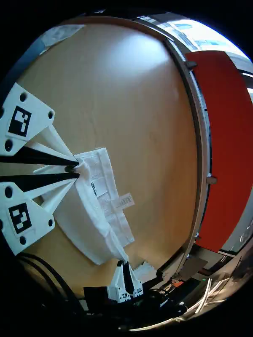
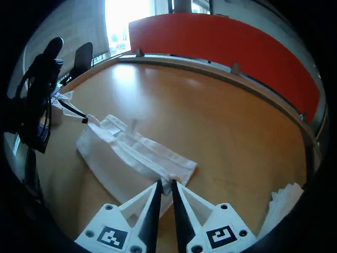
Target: Fold towel
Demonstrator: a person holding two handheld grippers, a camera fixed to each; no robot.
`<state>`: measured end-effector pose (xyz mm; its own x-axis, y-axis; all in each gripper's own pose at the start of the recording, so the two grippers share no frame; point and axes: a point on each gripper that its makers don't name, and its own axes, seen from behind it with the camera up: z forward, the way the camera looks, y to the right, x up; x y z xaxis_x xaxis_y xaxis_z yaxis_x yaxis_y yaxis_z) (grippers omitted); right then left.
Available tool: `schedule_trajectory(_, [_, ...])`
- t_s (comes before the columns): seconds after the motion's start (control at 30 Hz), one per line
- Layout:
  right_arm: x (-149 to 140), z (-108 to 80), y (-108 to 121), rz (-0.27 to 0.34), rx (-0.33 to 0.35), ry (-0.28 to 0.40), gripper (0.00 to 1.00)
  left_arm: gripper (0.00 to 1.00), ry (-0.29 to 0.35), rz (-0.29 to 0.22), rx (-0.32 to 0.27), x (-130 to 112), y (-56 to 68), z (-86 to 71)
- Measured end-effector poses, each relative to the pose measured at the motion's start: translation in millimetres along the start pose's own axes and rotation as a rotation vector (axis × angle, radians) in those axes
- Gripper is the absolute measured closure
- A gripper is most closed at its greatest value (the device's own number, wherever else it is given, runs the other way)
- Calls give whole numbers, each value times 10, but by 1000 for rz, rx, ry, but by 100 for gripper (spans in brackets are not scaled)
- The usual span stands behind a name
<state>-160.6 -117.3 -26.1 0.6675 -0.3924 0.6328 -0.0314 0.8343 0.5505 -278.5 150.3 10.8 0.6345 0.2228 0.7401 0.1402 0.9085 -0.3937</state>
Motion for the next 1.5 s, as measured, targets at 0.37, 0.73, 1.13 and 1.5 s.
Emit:
schedule_trajectory(0.37, [-33,157,212,-11,-73,-11,68,70,10,14,50,48,-121,136])
schedule_trajectory(0.73, [21,178,388,-30,-142,-1,27,31,33,28,90,140,-226,113])
schedule_trajectory(1.13, [55,110,360,-21,-150,18,5,26,27,16,82,77,-216,69])
schedule_trajectory(1.5, [17,-1,245,-19,-137,25,5,26,26,10,81,-15,-166,-10])
